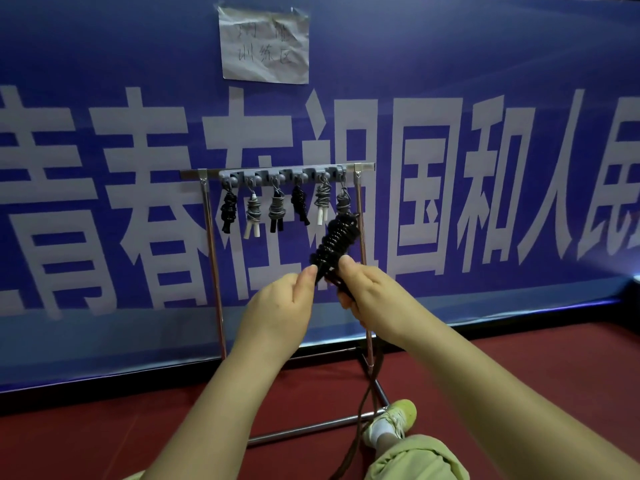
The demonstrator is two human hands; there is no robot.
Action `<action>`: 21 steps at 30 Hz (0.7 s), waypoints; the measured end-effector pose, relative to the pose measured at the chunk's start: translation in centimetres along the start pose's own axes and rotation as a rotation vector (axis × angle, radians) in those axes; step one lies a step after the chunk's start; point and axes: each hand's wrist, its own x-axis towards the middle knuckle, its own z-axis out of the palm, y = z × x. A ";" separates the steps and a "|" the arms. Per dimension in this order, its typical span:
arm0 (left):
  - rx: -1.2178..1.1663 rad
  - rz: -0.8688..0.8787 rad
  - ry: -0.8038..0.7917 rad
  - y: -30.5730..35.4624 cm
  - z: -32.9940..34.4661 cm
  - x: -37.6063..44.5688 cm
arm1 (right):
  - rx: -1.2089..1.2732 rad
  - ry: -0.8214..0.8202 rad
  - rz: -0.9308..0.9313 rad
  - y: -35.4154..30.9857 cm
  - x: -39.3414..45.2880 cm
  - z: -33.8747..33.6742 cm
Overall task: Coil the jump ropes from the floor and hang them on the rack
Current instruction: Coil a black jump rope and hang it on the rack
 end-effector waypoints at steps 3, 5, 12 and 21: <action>0.005 0.002 0.004 0.2 -0.8 0.5 | 0.029 0.005 0.016 -0.4 0.0 0.0; -0.001 -0.019 -0.025 0.2 -1.1 0.7 | 0.078 -0.014 0.056 -0.3 0.2 0.0; -0.086 -0.027 -0.105 0.4 -1.3 0.0 | 0.273 0.081 0.056 0.2 0.2 0.5; -1.136 -0.093 -0.946 0.3 -2.5 -1.0 | 0.554 -0.079 -0.228 -0.9 -1.1 -0.3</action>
